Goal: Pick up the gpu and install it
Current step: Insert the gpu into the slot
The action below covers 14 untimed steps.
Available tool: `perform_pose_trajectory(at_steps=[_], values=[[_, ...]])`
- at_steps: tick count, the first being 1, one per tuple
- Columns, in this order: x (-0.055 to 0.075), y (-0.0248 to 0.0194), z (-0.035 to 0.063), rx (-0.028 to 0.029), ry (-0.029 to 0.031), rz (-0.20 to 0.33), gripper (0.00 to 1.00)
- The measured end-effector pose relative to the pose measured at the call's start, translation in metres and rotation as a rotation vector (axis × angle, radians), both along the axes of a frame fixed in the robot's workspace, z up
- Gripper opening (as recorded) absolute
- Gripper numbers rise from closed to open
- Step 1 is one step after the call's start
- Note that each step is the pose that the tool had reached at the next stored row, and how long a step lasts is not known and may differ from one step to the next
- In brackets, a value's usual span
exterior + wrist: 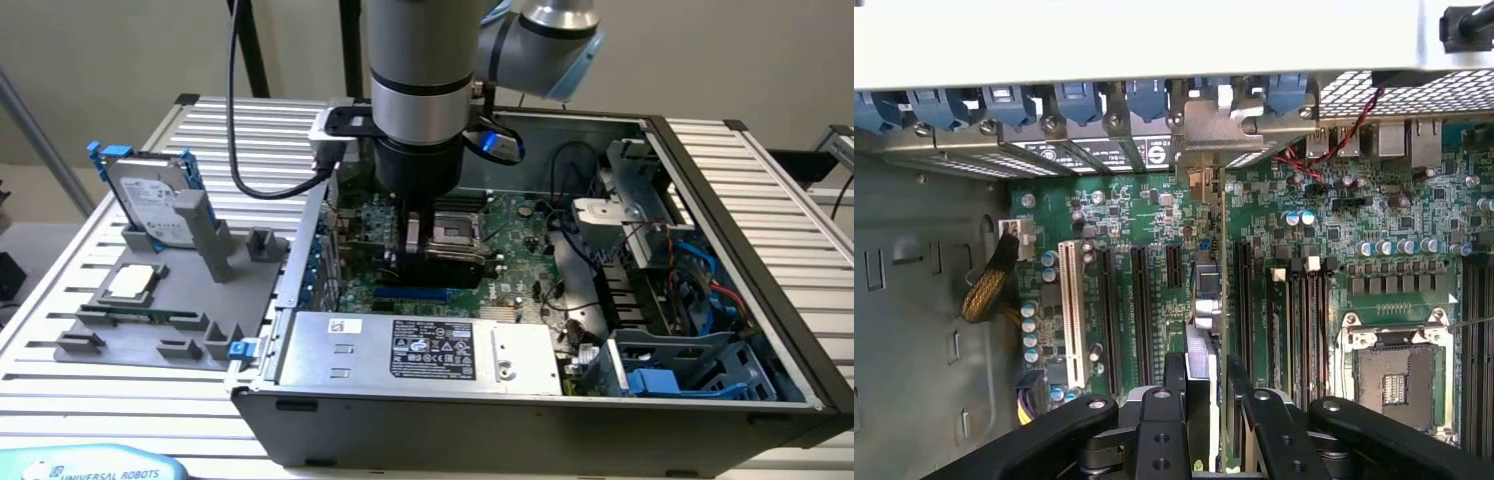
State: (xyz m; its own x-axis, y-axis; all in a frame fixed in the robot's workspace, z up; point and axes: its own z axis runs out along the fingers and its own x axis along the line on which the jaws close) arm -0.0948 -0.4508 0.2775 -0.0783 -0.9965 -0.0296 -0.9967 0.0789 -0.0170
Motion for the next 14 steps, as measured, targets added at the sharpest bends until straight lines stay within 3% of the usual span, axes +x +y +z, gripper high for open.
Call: perform_pose_trajectory(at_steps=[14], values=[[-0.0036,0.0007,-0.0033,0.0004,-0.0014,0.0,0.27]])
